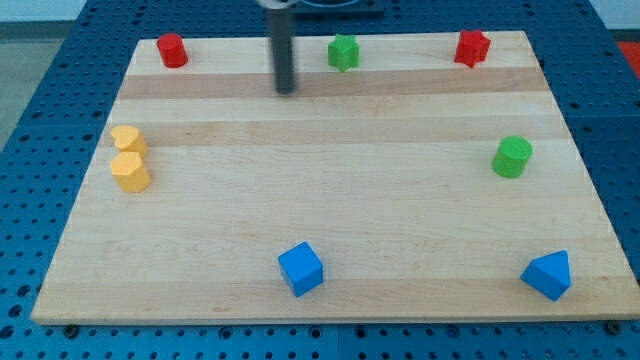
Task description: Push the red circle towards the green star
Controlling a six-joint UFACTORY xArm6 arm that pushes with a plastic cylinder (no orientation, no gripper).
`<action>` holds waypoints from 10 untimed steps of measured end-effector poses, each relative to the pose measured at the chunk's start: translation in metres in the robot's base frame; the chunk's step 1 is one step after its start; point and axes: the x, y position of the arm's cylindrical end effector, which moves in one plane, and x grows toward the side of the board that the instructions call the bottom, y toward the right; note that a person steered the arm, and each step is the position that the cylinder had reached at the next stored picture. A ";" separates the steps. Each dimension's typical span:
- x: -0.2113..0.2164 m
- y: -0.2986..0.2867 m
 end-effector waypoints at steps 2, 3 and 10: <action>-0.013 -0.174; -0.032 -0.191; -0.039 -0.015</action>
